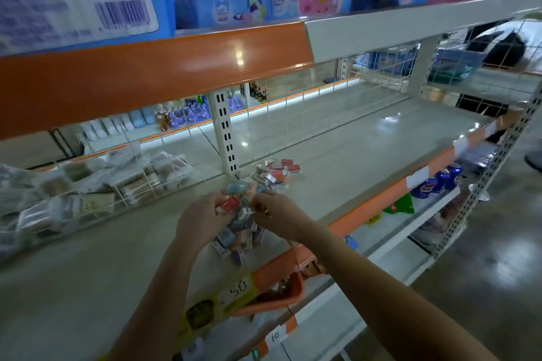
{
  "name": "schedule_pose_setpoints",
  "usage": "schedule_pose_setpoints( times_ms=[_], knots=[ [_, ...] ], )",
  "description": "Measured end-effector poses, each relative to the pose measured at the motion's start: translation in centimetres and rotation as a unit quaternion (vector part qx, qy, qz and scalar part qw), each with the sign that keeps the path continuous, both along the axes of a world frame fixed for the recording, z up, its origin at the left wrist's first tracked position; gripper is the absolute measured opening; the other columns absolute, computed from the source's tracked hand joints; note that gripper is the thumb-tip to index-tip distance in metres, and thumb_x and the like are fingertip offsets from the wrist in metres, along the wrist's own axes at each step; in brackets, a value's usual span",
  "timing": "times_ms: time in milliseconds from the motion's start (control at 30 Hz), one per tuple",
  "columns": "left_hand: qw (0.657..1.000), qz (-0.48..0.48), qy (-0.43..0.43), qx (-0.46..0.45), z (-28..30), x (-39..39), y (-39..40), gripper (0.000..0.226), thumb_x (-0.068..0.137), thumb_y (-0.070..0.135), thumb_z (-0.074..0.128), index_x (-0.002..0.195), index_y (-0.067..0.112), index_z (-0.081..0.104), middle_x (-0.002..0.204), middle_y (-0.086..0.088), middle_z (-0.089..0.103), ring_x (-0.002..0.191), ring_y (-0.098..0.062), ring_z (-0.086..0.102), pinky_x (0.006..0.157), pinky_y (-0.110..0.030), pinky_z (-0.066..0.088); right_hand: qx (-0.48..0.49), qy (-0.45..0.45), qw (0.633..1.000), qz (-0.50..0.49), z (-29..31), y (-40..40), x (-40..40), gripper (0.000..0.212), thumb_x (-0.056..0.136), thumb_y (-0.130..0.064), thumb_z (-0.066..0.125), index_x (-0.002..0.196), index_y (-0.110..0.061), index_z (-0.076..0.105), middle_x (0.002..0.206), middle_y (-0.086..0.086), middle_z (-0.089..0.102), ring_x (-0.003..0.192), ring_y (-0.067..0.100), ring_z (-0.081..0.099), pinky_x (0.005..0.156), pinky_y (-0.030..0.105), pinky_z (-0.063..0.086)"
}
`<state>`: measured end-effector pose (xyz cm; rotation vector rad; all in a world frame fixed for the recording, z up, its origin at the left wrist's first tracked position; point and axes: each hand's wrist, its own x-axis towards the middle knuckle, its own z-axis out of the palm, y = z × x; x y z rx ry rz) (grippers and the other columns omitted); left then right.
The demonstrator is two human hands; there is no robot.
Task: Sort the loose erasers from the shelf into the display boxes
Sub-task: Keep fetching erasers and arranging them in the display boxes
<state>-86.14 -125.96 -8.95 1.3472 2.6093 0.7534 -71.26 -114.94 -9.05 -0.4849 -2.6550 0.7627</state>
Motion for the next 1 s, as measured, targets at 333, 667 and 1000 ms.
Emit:
schedule_pose_setpoints(
  times_ms=[333,667,1000],
  knots=[
    [0.995,0.032,0.011,0.096,2.6,3.6,-7.8,0.035,0.082,0.027,0.071,0.116,0.025,0.063,0.109,0.005,0.064,0.084,-0.008,0.054,0.064,-0.021,0.036,-0.166,0.038,0.984,0.058,2.3,-3.8,1.7,0.010,0.086,-0.014,0.063,0.092,-0.020,0.058,0.088,-0.008,0.058,0.080,0.005,0.055,0.073,0.021,0.043],
    [0.987,0.130,0.054,0.083,3.5,3.9,-23.7,0.033,0.083,0.018,0.069,0.116,0.022,0.063,0.106,0.003,0.063,0.087,-0.011,0.055,0.073,-0.024,0.040,-0.437,0.067,0.881,0.171,3.4,-16.6,-2.9,0.015,0.088,0.002,0.058,0.086,-0.013,0.057,0.076,0.012,0.061,0.057,0.008,0.065,0.057,0.019,0.054],
    [0.972,0.190,0.004,0.139,3.5,-0.2,-42.8,0.010,0.089,0.022,0.061,0.099,0.025,0.061,0.084,0.009,0.062,0.070,0.004,0.056,0.059,-0.013,0.041,-0.456,0.087,0.856,0.227,3.1,-33.8,-9.8,0.036,0.072,0.018,0.066,0.100,-0.004,0.060,0.087,0.012,0.062,0.071,0.007,0.066,0.069,0.022,0.056]
  ],
)
